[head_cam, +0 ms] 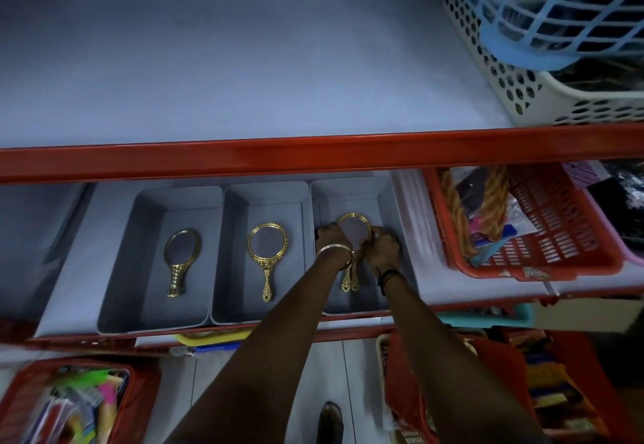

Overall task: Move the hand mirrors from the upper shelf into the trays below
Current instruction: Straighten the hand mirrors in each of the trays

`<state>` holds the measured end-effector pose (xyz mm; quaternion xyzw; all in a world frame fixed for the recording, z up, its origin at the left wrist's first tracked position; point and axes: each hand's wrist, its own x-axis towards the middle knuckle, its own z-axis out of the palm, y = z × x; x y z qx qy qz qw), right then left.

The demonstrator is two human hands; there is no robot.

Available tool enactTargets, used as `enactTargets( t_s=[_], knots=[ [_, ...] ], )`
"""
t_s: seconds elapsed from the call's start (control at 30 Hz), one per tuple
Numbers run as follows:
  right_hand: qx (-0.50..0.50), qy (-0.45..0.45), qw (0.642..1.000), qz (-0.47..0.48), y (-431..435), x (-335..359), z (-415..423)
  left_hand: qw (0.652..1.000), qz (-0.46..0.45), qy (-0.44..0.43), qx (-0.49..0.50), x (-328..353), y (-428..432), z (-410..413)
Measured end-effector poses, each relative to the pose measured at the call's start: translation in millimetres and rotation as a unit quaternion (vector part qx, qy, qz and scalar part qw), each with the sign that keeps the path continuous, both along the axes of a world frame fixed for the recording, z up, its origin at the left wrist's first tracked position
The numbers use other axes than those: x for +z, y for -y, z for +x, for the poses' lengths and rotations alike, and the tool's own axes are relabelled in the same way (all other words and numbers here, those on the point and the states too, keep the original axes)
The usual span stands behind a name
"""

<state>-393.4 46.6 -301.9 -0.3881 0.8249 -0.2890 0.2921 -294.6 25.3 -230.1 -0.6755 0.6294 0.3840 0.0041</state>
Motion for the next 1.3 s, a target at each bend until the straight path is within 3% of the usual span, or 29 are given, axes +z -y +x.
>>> enactTargets(
  t_s=[0.23, 0.7, 1.13, 1.3],
  knots=[
    [-0.009, 0.022, 1.000, 0.005, 3, -10, -1, 0.999, -0.007, -0.021, 0.028, 0, -6, -5],
    [0.010, 0.017, 0.999, 0.037, 7, -15, 0, 0.991, 0.107, -0.075, 0.031, -6, -13, -1],
    [0.005, 0.037, 0.998, 0.046, 11, -33, -4, 0.985, 0.133, -0.101, 0.042, -11, -9, -1],
    [-0.016, 0.094, 0.994, 0.044, 11, -27, -4, 0.985, 0.128, -0.110, 0.041, -17, -4, 2]
  ],
)
